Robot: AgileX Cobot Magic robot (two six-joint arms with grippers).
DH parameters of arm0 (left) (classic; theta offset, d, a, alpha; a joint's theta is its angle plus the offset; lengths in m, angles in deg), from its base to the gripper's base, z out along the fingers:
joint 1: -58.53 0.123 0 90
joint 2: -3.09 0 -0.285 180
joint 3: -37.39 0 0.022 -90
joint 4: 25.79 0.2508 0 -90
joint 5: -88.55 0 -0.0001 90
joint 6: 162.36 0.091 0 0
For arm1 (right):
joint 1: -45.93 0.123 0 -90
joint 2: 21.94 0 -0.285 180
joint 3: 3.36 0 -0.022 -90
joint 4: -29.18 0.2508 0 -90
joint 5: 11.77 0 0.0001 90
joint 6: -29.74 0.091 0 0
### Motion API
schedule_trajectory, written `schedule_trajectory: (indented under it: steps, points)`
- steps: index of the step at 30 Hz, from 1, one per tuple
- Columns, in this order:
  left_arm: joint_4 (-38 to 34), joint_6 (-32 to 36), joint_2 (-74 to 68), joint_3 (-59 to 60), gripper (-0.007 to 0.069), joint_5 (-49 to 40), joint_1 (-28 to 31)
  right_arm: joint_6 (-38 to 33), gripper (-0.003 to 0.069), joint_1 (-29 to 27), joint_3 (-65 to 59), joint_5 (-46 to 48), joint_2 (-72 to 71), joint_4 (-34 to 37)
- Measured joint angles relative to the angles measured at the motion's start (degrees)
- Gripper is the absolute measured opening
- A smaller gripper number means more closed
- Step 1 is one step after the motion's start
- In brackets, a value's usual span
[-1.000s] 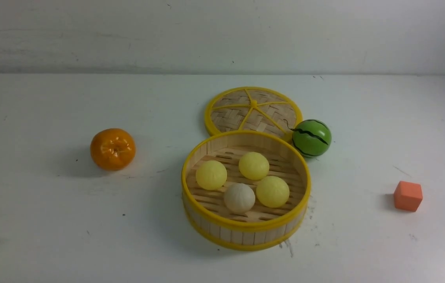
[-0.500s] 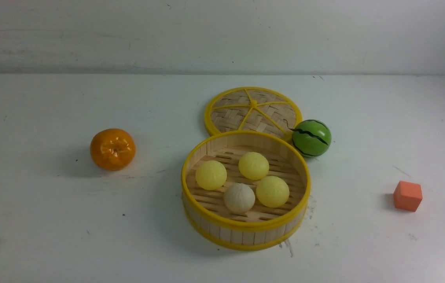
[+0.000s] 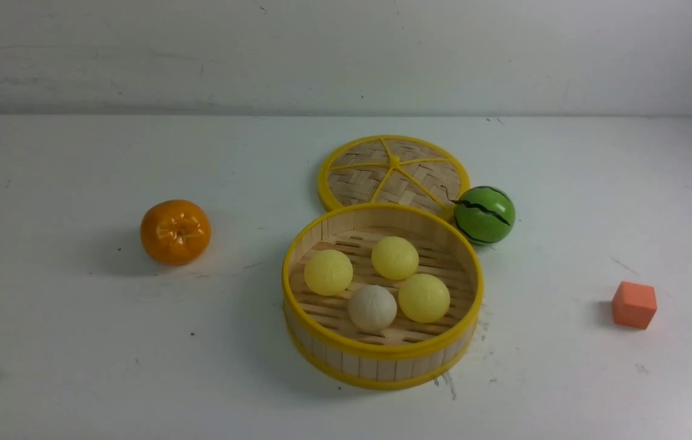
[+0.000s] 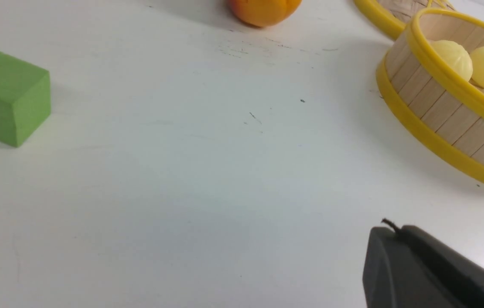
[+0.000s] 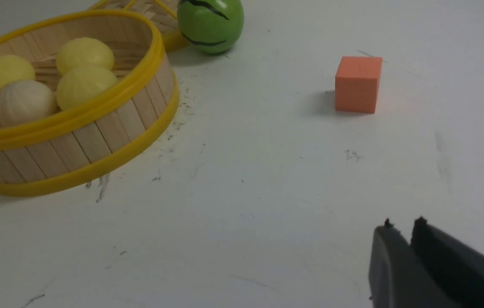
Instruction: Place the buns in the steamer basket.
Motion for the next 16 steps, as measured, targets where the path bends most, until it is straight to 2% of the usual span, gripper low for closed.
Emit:
schedule_trajectory:
  steps: [16]
  points:
    - [0.0,0.0,0.0,0.0,-0.0013,0.0,0.0,0.0,0.0078,0.0,0.0,0.0,0.0,0.0]
